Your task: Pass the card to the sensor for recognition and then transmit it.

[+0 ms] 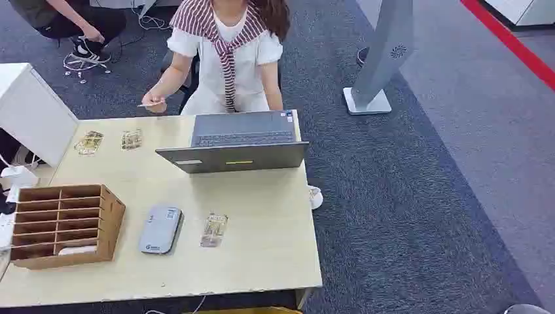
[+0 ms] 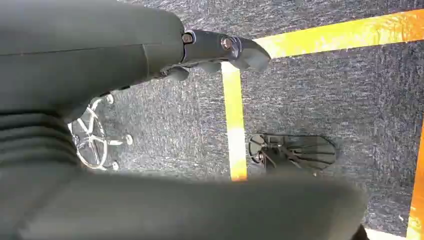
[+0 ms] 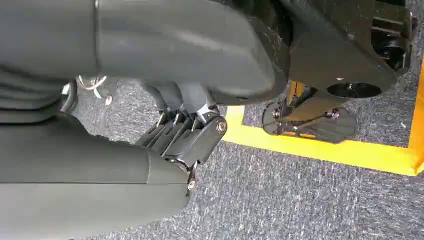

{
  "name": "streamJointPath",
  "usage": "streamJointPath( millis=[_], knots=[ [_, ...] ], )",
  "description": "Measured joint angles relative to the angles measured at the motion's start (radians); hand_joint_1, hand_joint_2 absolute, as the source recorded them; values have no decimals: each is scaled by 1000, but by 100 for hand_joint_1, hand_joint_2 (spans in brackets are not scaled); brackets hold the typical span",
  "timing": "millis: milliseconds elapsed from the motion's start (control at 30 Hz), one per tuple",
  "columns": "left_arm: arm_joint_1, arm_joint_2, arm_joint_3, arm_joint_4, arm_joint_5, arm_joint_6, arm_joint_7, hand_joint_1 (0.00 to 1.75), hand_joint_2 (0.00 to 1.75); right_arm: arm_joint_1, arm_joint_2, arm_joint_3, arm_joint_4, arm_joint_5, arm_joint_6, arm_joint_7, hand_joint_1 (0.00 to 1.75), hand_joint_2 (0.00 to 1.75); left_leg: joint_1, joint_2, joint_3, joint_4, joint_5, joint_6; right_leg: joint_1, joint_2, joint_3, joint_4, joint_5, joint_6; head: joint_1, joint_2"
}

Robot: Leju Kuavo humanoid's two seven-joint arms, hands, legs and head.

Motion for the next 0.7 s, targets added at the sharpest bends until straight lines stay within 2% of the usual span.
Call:
streamJointPath(
  millis=[100,200,233,300,333,433,467,533,567,600,633,667,700],
  knots=[
    [0,0,0,0,0,0,0,0,175,-1,0,0,0,0,0,0,0,175,0,0,0,0,0,0,0,0,0,0,0,0,0,0],
    [-4,-7,28,0,-20,0,-3,0,175,-16,7,46,0,-27,-9,0,0,175,0,0,0,0,0,0,0,0,0,0,0,0,0,0],
    [-7,-11,44,0,-30,0,-6,0,0,-25,11,66,0,-42,-13,0,0,0,0,0,0,0,0,0,0,1,0,0,0,0,0,0],
    [-13,-20,78,0,-49,-1,-14,0,0,-42,13,102,0,-69,-24,1,0,0,1,0,0,0,1,0,1,1,0,0,0,0,1,0],
    [-16,-24,97,0,-60,-2,-21,0,175,-51,15,121,1,-81,-29,2,0,0,1,0,0,0,1,0,1,2,0,0,0,0,0,0],
    [-26,-40,162,0,-89,-5,-34,0,175,-71,15,178,4,-120,-42,2,0,0,1,0,0,0,1,0,2,3,1,0,1,-1,1,0],
    [-29,-45,181,0,-98,-6,-40,0,0,-77,15,193,6,-133,-47,2,0,175,1,0,0,0,1,0,2,3,1,0,1,-1,1,0],
    [-36,-58,226,0,-117,-7,-49,0,0,-94,16,231,8,-159,-56,1,0,175,1,1,0,0,1,0,3,5,0,0,1,-1,1,0],
    [-40,-63,252,0,-127,-9,-54,0,175,-102,16,254,12,-169,-60,3,0,175,1,1,0,0,1,0,3,7,1,0,1,-1,0,0],
    [-44,-70,275,0,-135,-10,-59,0,175,-107,16,274,15,-181,-64,3,0,0,2,1,0,0,1,-1,3,7,1,0,1,-1,1,0],
    [-47,-76,297,0,-145,-10,-63,0,175,-111,16,292,17,-191,-68,3,0,0,2,1,0,0,1,-1,4,8,1,0,1,-1,0,0],
    [-50,-81,321,0,-153,-10,-68,0,0,-115,16,311,18,-203,-74,3,0,0,3,1,0,0,1,-1,5,9,1,0,1,-1,1,0],
    [-54,-88,344,0,-163,-10,-74,0,0,-120,16,331,21,-214,-78,3,0,0,4,2,0,0,0,-1,5,10,1,0,1,-1,0,0]
  ],
)
